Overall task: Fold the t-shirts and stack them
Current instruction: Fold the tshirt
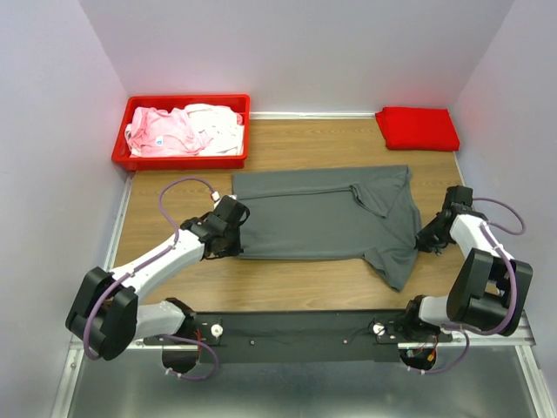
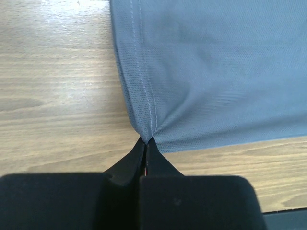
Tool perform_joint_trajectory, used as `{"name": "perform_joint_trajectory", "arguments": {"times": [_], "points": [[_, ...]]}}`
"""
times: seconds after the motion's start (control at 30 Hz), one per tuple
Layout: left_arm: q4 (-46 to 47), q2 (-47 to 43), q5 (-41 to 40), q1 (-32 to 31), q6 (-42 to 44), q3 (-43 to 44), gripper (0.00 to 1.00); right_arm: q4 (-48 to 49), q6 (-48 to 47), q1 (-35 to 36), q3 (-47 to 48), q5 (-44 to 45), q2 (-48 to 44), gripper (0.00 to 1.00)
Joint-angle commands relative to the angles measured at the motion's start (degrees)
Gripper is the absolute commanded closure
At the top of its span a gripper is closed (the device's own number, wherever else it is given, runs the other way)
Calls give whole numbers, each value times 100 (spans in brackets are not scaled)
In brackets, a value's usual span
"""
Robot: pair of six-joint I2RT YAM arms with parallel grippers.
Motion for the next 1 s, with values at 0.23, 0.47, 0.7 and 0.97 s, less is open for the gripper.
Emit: {"name": "perform_joint_trajectory", "arguments": {"times": [0.23,0.47,0.7,0.97], "points": [[-143,-4,-12,158,308,279,100,-439,-322,-108,679,329,-42,99],[218,453,208,335,537,533,100,-448,-489,-47,1180,47,301,99],[438,831,190,563,765,789,100,-431,-516,129,1742,-40,951,96],[771,1437,243,844,958,1122,100,-413,-525,182,2542,-207,1645,95]]}}
